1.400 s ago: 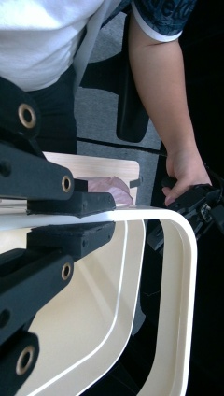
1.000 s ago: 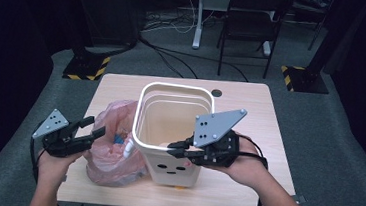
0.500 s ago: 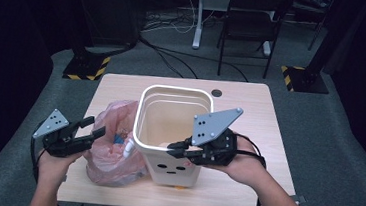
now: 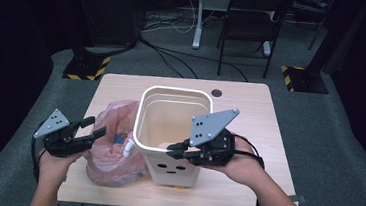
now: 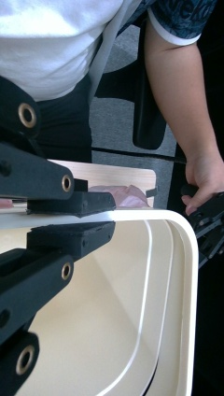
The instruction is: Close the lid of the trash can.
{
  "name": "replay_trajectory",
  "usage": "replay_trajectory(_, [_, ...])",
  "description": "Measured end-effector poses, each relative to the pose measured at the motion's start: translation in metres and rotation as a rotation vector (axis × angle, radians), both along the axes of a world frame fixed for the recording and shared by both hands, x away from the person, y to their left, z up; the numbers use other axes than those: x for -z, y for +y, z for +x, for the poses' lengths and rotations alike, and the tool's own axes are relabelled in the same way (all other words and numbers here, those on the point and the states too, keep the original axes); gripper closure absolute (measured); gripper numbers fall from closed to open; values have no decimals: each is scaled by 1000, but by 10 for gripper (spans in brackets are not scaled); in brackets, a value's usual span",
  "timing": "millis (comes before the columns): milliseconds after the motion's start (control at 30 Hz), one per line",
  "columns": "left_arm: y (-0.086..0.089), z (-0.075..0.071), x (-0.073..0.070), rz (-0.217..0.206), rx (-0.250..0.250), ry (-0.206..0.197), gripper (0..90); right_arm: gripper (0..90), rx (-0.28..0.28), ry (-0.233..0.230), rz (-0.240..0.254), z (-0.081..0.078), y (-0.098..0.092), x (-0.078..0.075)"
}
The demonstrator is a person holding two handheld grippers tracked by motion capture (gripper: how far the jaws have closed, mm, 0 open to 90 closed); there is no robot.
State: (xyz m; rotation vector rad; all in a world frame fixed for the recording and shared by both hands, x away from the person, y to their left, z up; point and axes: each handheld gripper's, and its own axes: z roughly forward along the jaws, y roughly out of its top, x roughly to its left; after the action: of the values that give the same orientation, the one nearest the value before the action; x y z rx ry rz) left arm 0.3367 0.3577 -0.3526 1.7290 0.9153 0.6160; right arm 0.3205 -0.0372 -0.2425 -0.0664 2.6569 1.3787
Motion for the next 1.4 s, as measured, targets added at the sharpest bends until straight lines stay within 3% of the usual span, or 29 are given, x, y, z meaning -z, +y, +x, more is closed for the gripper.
replay_trajectory(467, [-1,2,0,2,4,0,414,827,10,0,-17,1,2,8])
replay_trajectory(633, [-2,3,0,1,7,0,414,782,21,-2,14,-2,-1,9])
replay_trajectory(900, [-4,7,2,0,13,6,414,662,56,31,95,-1,-16,9])
replay_trajectory(1400, [-7,17,2,-13,29,9,414,630,147,30,189,-3,-54,4])
